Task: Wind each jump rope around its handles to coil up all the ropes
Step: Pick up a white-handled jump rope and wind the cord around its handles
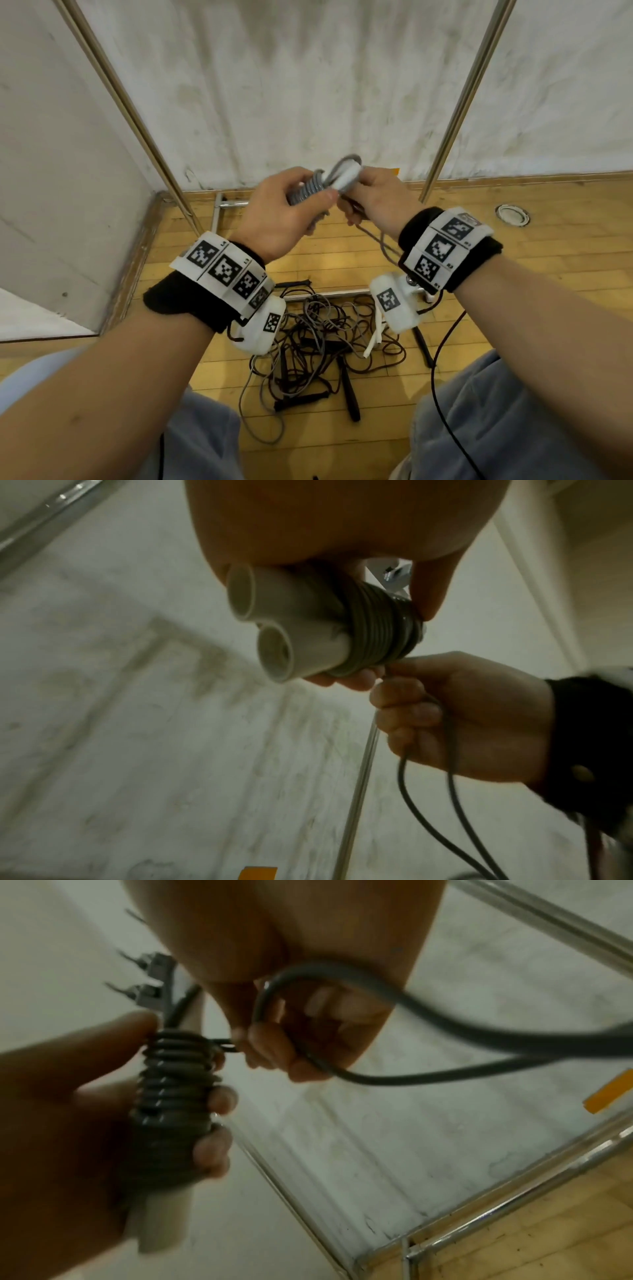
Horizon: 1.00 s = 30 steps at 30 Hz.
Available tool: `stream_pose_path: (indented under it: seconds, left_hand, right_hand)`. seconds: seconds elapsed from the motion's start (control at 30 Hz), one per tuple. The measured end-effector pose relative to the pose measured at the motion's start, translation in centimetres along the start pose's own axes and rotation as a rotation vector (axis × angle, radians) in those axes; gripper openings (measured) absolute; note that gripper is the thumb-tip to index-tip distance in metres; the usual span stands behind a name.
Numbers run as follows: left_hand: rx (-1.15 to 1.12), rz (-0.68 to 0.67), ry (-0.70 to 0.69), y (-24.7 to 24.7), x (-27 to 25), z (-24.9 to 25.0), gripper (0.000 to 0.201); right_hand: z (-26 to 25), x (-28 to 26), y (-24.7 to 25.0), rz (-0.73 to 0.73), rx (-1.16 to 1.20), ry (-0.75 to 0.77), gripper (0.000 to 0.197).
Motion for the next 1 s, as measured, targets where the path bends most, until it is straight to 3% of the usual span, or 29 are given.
stream_pose_path:
  seconds: [0.17,0.3,0.4,0.5,0.7,0.8,0.9,1.0]
  left_hand:
    - [0.044,0.076,0.009,1.4,0.8,-0.2,0.012]
    - [0.127,0.174,-0.001,2.6,1.4,-0.4,0.02]
    - [0.326,0.257,-0.043,4.1,1.9,-0.4,0.027]
    - [0.644,0.275,-0.076,4.7,2.0,-0.9,0.033]
    - [0.896,0.148,0.024,4.0,2.2,-3.2,0.042]
    - [0.985,-0.019,0.066,2.9,1.8,-4.0,0.031]
    - [0.926,-0.264,0.109,0.3,0.8,-5.2,0.025]
    - [0.839,-0.339,0.042,-1.2,0.3,-4.6,0.024]
  right_hand:
    - [-0.8,-0.3,-1.2,-0.005,-0.447,0.146,0.018]
    - [-0.4,-0.3,-2.0,-0.084,-0.438,0.061,0.028]
    - [-0.4,-0.5,-2.5,-0.074,-0.399,0.046,0.033]
    - [-0.6,-0.6,-3.0,-0.047,-0.586,0.095,0.029]
    - [-0.2,-1.3,-3.7,-0.12,-0.917,0.114,0.034]
    - [-1.1,-1.5,-2.9,-0.079,-1.008,0.219,0.032]
    - [-1.2,-1.4,-1.8,-0.023,-1.083,0.224,0.03]
    - [-0.9,-1.0,-0.6,0.04,-0.999,0.173,0.032]
Point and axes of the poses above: each hand's wrist, its own x-axis towards the middle knuckle, its own y-axis out of the back of the hand, z = x × y, the point moved 5 cm from there along x, towards the middle knuckle, and after that the axes turned 9 degrees about -x, right-handed, at the moved point
